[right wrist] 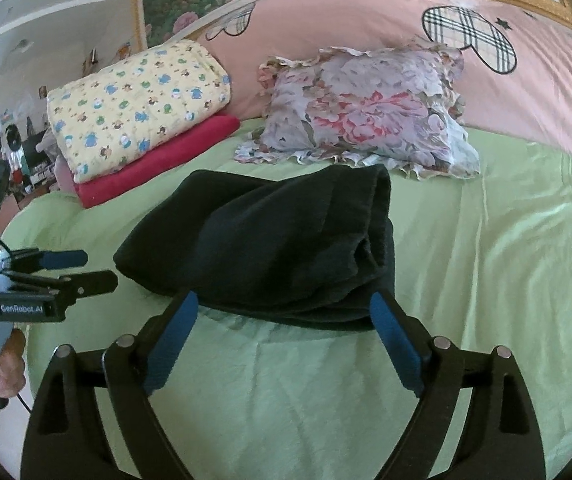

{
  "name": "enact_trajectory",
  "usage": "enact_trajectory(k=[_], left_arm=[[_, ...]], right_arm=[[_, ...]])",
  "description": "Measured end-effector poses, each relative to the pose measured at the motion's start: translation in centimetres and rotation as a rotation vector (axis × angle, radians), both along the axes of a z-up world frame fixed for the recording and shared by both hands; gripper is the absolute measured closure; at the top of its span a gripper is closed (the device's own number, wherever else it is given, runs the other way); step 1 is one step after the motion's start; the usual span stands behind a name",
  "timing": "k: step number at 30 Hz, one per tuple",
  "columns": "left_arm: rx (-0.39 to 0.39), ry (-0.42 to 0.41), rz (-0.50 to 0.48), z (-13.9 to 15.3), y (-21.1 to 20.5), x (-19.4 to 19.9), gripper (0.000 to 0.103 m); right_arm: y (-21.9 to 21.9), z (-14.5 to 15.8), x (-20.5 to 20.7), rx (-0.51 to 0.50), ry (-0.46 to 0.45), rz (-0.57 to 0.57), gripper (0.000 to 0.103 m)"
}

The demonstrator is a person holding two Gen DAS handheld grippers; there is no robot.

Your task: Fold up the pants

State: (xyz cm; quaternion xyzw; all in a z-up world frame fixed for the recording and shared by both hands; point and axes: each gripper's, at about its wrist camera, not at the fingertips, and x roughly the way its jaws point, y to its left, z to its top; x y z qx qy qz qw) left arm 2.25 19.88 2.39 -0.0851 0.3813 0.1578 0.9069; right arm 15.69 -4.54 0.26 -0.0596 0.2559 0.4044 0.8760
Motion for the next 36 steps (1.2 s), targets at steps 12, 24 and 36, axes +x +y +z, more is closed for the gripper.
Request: enact_trajectory(k=[12, 24, 36], left_arm=[[0.057, 0.029, -0.024, -1.1, -0.7, 0.4, 0.018], [0.078, 0.026, -0.044, -1.4, -1.4, 0.8, 0.018], [0.084, 0.035, -0.052, -1.6, -1.6, 1.2, 0.018]], right_arm=[[0.3, -0.6, 0.3, -0.030, 0.012, -0.024, 0.013], [0.5, -0.8, 0.3, -0.043, 0.015, -0.021, 0.011], [0.8, -0.8, 0.3, -0.053, 0.012, -0.016, 0.011]])
